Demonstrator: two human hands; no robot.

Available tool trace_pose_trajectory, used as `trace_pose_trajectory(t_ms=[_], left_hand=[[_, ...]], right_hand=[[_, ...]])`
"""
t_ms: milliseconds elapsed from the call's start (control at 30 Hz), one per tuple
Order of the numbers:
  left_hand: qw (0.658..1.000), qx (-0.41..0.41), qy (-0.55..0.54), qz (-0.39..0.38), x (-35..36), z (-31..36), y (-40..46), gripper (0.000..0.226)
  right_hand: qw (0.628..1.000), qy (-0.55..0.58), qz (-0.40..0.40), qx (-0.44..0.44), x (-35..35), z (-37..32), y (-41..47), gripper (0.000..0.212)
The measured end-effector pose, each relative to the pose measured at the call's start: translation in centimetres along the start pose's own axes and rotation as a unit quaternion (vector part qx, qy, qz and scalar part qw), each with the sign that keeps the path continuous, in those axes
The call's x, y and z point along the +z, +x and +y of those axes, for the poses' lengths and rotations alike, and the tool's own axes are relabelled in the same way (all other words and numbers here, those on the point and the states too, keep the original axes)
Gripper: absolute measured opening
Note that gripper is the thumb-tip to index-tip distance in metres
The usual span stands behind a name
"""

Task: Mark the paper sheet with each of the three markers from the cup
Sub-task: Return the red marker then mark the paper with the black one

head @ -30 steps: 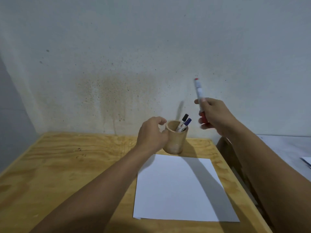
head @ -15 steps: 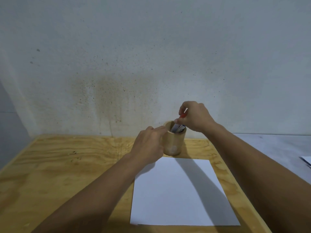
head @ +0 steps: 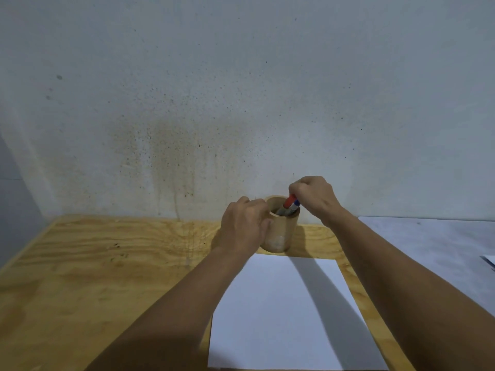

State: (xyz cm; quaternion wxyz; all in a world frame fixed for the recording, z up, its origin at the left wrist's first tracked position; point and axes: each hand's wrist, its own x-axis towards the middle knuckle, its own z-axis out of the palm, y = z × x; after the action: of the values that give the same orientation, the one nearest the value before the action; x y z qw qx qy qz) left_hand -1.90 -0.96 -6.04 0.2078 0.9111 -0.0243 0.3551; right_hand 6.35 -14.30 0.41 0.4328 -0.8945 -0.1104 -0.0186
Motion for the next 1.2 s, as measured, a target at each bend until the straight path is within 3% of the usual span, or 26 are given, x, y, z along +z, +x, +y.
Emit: trace_pose_trajectory(t_ms=[167, 267, 400, 567, 667, 800, 900, 1000, 1067, 1200], left_hand=[[1.0, 0.009, 0.004, 0.013, 0.4, -0.4, -0.2, 0.019], [1.0, 0.006, -0.001, 0.021, 0.4, -0.2, -0.3, 0.019], [1.0, 0.007, -0.013, 0.017, 0.2, -0.2, -0.3, 0.018], [1.0, 0.017, -0.008, -0.004, -0.1, -0.4, -0.3, 0.02], [0.999, 0.008, -0.008, -0.04, -0.8, -0.2, -0.2, 0.021], [0.987, -0.093, -0.058, -0.12, -2.2, 0.2, 0.2, 0.031], [0.959, -0.183, -0.195, -0.092, -4.7, 0.1, 1.0, 0.033], [0.878, -0.254, -0.397, -0.087, -7.9, -0.2, 1.9, 0.028], [0.823, -0.261, -0.495, -0.098, -9.6, -0.4, 2.0, 0.028], [0.79, -0.242, -0.552, -0.112, -10.9, -0.5, 1.1, 0.023]], right_hand=[[1.0, -0.012, 0.005, 0.013, 0.4, 0.8, 0.5, 0.011], [0.999, 0.002, 0.035, -0.015, 0.3, 0.9, 0.8, 0.019], [0.988, 0.083, 0.11, -0.073, -1.3, -0.5, 1.0, 0.02], [0.944, 0.205, 0.187, -0.181, -4.3, -3.6, 0.1, 0.014], [0.929, 0.282, 0.147, -0.191, -5.9, -5.1, -1.1, 0.022], [0.95, 0.234, 0.091, -0.185, -6.7, -5.7, -3.3, 0.026], [0.967, 0.198, 0.017, -0.159, -7.0, -5.5, -4.6, 0.021], [0.972, 0.168, -0.098, -0.132, -6.5, -5.3, -5.5, 0.01], [0.969, 0.152, -0.154, -0.12, -5.4, -5.2, -6.1, 0.014], [0.958, 0.169, -0.207, -0.102, -3.2, -5.3, -7.3, 0.012]])
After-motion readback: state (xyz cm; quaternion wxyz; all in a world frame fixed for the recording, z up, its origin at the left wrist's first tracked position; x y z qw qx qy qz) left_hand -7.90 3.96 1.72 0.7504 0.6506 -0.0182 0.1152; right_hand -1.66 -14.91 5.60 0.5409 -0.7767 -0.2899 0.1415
